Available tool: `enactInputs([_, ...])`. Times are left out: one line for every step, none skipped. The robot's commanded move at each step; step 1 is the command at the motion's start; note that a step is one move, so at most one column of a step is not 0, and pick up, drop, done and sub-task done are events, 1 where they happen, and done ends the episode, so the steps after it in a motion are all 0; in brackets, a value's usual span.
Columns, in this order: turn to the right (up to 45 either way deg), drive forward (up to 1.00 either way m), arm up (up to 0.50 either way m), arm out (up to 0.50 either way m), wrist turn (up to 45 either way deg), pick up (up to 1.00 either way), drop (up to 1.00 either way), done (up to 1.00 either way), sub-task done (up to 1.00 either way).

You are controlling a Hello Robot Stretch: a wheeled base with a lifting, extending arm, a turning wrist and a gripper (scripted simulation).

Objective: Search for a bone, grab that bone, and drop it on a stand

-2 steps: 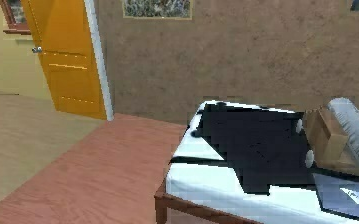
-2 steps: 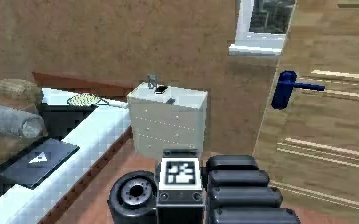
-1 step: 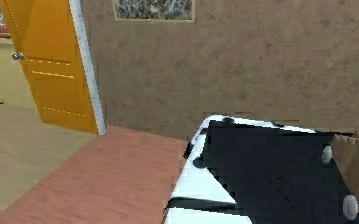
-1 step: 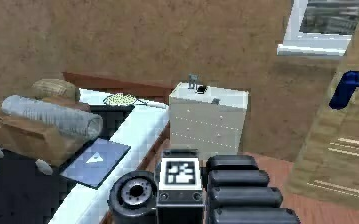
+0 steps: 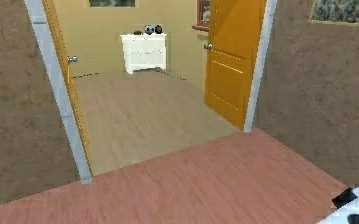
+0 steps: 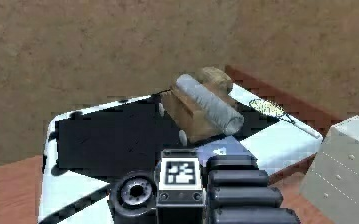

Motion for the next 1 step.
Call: enactInputs([-24.0, 0.0, 0.0, 0.0, 0.0, 0.0, 0.0, 0.0, 0.0])
